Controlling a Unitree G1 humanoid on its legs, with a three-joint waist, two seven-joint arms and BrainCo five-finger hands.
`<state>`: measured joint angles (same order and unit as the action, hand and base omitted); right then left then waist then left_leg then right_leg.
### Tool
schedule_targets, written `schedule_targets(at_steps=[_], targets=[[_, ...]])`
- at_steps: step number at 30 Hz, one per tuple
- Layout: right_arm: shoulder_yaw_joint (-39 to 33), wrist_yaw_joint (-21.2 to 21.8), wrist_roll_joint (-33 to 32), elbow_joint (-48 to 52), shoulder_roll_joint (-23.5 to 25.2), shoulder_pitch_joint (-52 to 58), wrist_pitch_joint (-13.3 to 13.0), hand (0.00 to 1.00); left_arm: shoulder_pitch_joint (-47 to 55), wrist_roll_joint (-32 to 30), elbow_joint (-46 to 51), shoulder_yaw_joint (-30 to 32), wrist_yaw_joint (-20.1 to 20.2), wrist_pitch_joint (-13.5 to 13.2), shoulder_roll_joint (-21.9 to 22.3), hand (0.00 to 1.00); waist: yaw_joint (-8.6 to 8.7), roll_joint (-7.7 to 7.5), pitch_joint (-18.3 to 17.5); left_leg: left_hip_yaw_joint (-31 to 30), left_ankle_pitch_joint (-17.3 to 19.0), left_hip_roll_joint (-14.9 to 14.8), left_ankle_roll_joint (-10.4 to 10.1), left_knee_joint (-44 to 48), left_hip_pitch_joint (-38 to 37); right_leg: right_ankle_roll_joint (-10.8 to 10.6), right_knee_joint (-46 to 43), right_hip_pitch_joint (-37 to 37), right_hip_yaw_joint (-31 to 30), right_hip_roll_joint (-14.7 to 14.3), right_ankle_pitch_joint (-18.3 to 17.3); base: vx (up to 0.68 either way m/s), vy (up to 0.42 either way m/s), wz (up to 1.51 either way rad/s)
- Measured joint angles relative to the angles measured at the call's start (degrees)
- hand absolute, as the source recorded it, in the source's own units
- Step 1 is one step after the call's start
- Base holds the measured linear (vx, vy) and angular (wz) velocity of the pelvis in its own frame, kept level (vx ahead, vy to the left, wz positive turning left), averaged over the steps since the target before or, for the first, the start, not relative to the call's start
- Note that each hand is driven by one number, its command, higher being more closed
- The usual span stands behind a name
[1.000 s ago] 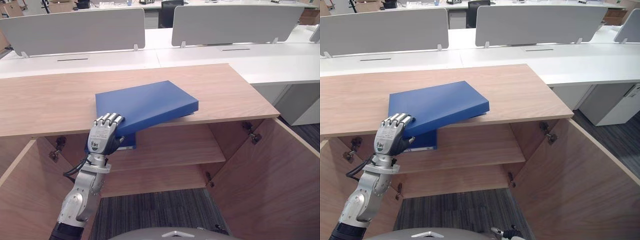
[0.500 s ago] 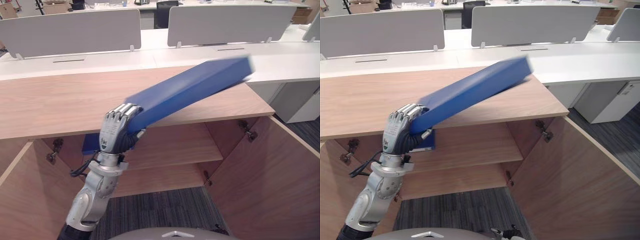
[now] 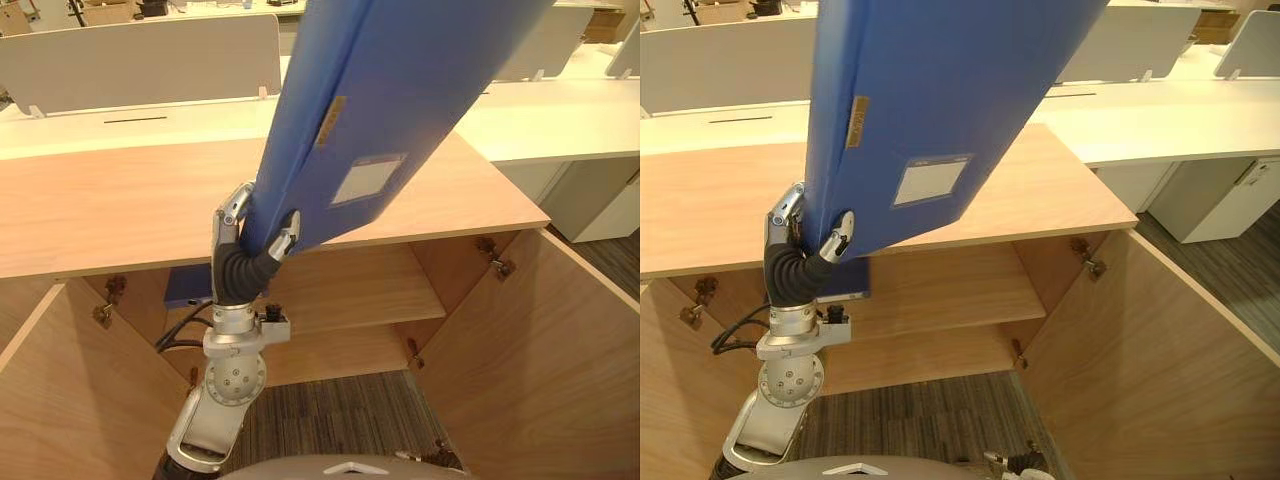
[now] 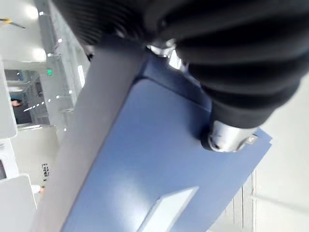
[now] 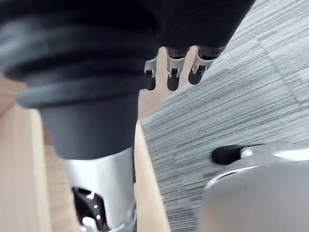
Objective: Walk over to the cabinet, pick up the folder, carry it to the office cabinet, place the folder inside the office cabinet, then close the office cabinet door
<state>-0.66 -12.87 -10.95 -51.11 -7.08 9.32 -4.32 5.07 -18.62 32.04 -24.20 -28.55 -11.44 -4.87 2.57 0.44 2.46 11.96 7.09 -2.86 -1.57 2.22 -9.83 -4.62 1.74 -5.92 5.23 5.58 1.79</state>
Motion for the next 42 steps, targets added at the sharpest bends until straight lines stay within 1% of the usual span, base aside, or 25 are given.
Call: schedule_targets(at_steps=[1,4,5,6,7,8,9,10,11,12,13,15,16,17,19,21,23,27,32,35,36,38,42], targets=[[0.03,-0.04,-0.17,1.79,0.34,0.03,-0.33,0.00,0.39,0.96,0.33,-0.14,0.03,0.00,0.16,1.00,0.04,0.01,0.01,0.07,0.00,-0.01,0.00,0.00,0.00,-0.01,-0.05,0.08,-0.05,-0.02,0.01,-0.02,-0.016,-0.07],[0.96,-0.07,-1.67,12.89,3.19,0.32,-2.27,0.00,2.97,8.47,0.98,-0.14,0.49,-1.37,0.96,1.00,-0.21,-0.02,0.02,0.25,0.01,-0.08,0.02,-0.03,-0.12,-0.02,-0.11,0.09,-0.16,-0.11,0.01,-0.01,-0.005,-0.01],[1.37,-0.02,-1.83,15.12,3.74,0.47,-2.50,0.00,3.50,9.59,0.97,-0.01,0.59,-1.46,1.15,1.00,-0.33,-0.03,0.04,0.26,0.01,-0.07,0.03,-0.03,-0.13,-0.03,-0.11,0.09,-0.17,-0.11,0.02,0.00,0.000,0.00],[1.85,0.11,-2.24,18.78,4.64,0.93,-3.12,0.00,4.52,11.49,0.97,0.52,1.35,-1.59,1.61,1.00,-0.52,-0.07,0.06,0.29,0.02,-0.06,0.04,-0.06,-0.14,-0.03,-0.11,0.10,-0.18,-0.11,0.02,0.00,0.000,0.00],[2.40,0.24,-2.29,24.80,6.07,1.71,-4.00,0.00,6.50,14.26,0.97,1.98,2.55,-1.76,2.24,1.00,-0.68,-0.08,0.07,0.33,0.02,-0.05,0.05,-0.11,-0.13,-0.04,-0.09,0.15,-0.21,-0.10,0.03,0.00,0.000,0.00],[2.41,0.26,-2.31,26.92,6.62,1.97,-4.42,0.00,7.25,15.16,0.97,2.61,2.82,-1.78,2.33,1.00,-0.72,-0.10,0.08,0.35,0.03,-0.05,0.05,-0.13,-0.13,-0.04,-0.06,0.15,-0.21,-0.10,0.03,0.00,0.000,0.00],[2.55,0.27,-2.39,31.22,7.27,2.39,-4.85,0.00,8.70,16.53,0.95,3.98,3.21,-1.78,2.68,1.00,-0.73,-0.37,0.25,0.38,0.03,-0.03,0.06,-0.18,-0.12,-0.06,-0.01,0.17,-0.23,-0.10,0.04,0.00,0.000,0.00],[2.59,0.50,-2.90,35.38,7.60,3.04,-5.83,0.00,9.76,17.51,0.94,5.05,3.82,-1.78,2.83,1.00,-0.80,-0.33,0.23,0.39,0.04,-0.02,0.08,-0.21,-0.10,-0.08,0.06,0.18,-0.23,-0.09,0.05,0.00,0.000,0.00],[2.60,0.72,-3.17,37.46,7.77,3.40,-6.27,0.00,10.20,17.83,0.94,5.68,3.95,-1.78,2.92,1.00,-0.84,-0.36,0.24,0.40,0.05,-0.02,0.08,-0.23,-0.10,-0.08,0.11,0.18,-0.23,-0.09,0.05,0.00,0.000,0.00],[2.59,1.44,-3.45,41.93,8.33,4.24,-7.04,0.00,10.76,18.50,0.89,6.74,4.34,-1.78,3.02,1.00,-0.91,-0.69,0.46,0.42,0.05,-0.02,0.08,-0.29,-0.08,-0.13,0.23,0.18,-0.22,-0.10,0.08,0.00,0.000,0.00],[2.58,1.70,-3.47,44.10,8.40,4.61,-7.36,0.00,10.96,18.52,0.89,7.26,4.42,-1.78,3.12,1.00,-0.94,-0.90,0.62,0.43,0.05,-0.02,0.08,-0.29,-0.07,-0.18,0.29,0.18,-0.22,-0.10,0.11,0.00,0.000,0.00],[2.36,2.40,-4.56,51.83,8.89,5.39,-8.90,0.00,11.68,18.53,0.88,8.81,5.19,-1.79,3.34,1.00,-0.95,-1.68,1.16,0.46,0.07,0.01,0.10,-0.26,-0.22,-0.23,0.47,0.21,-0.23,-0.10,0.17,0.00,0.000,0.00],[2.22,2.43,-4.59,53.36,8.99,5.41,-9.38,0.00,11.87,18.53,0.87,8.97,5.31,-1.79,3.34,1.00,-0.93,-1.82,1.25,0.49,0.08,0.02,0.12,-0.26,-0.27,-0.23,0.49,0.22,-0.24,-0.09,0.17,0.00,0.000,0.00],[2.00,2.44,-4.67,56.03,9.23,5.36,-10.46,0.00,12.18,18.52,0.79,9.27,5.66,-1.79,3.35,1.00,-0.89,-2.04,1.43,0.54,0.12,0.06,0.16,-0.26,-0.27,-0.24,0.53,0.24,-0.28,-0.07,0.18,0.00,0.000,0.00],[1.62,2.47,-4.67,60.01,9.41,5.27,-11.01,0.00,12.28,18.51,0.55,10.14,6.54,-1.79,3.46,1.00,-0.90,-2.08,1.79,0.61,0.26,0.10,0.30,-0.26,-0.26,-0.24,0.58,0.25,-0.36,-0.05,0.18,0.00,0.000,0.00],[1.38,2.59,-4.67,64.13,9.54,5.11,-12.00,0.00,12.56,18.54,0.48,10.98,7.27,-1.79,3.95,1.00,-1.00,-1.75,2.16,0.79,0.43,0.15,0.35,-0.25,-0.24,-0.24,0.62,0.39,-0.59,-0.03,0.18,-0.01,-0.006,-0.04],[0.81,2.85,-4.67,66.93,9.39,3.87,-12.75,0.00,12.63,18.54,0.45,11.48,8.17,-1.94,4.26,1.00,-1.10,-1.60,2.24,1.06,0.48,0.17,0.37,-0.20,0.27,-0.37,0.60,1.12,-0.94,-0.03,0.28,-0.01,-0.010,-0.07],[-0.65,3.12,-4.82,69.36,8.99,0.37,-13.19,0.00,12.60,18.55,0.27,11.82,9.48,-2.11,4.41,1.00,-1.04,-1.59,2.25,1.08,0.57,0.17,0.50,-0.12,0.40,-0.41,0.61,1.26,-1.14,-0.04,0.34,0.00,-0.004,-0.01],[-0.67,4.84,-6.87,70.97,6.78,-4.26,-14.45,0.00,12.49,18.78,-1.83,11.77,11.64,-2.84,4.36,1.00,-1.14,-1.60,2.25,1.08,0.71,0.25,0.56,-0.16,0.62,-0.42,0.57,1.10,-1.25,0.04,0.37,0.00,0.000,0.00],[-0.50,5.54,-7.74,70.96,5.98,-5.61,-14.46,0.00,12.44,19.72,-1.94,11.60,12.65,-2.88,4.21,1.00,-1.36,-1.60,2.25,1.06,0.71,0.26,0.56,-0.17,0.65,-0.42,0.57,1.11,-1.25,0.06,0.37,0.00,0.000,0.00],[-0.40,6.48,-8.57,70.94,5.42,-5.91,-14.46,0.00,12.36,19.88,-1.95,11.34,12.80,-2.97,4.18,1.00,-1.51,-1.60,2.25,1.03,0.71,0.26,0.56,-0.16,0.72,-0.42,0.57,1.15,-1.24,0.06,0.37,0.00,0.000,0.00],[-0.16,6.60,-9.17,70.84,4.62,-6.21,-14.45,0.00,12.35,20.74,-1.95,10.80,13.09,-2.97,4.03,1.00,-1.58,-1.59,2.25,0.98,0.71,0.27,0.56,-0.17,0.77,-0.42,0.57,1.16,-1.23,0.07,0.37,0.00,0.000,0.00],[-0.02,8.58,-11.57,70.31,3.40,-8.19,-14.23,0.00,11.74,21.08,-1.95,10.04,15.30,-3.01,3.20,1.00,-1.62,-1.59,2.25,0.87,0.71,0.30,0.56,-0.17,0.82,-0.42,0.57,1.15,-1.21,0.11,0.37,0.00,0.000,0.00]])
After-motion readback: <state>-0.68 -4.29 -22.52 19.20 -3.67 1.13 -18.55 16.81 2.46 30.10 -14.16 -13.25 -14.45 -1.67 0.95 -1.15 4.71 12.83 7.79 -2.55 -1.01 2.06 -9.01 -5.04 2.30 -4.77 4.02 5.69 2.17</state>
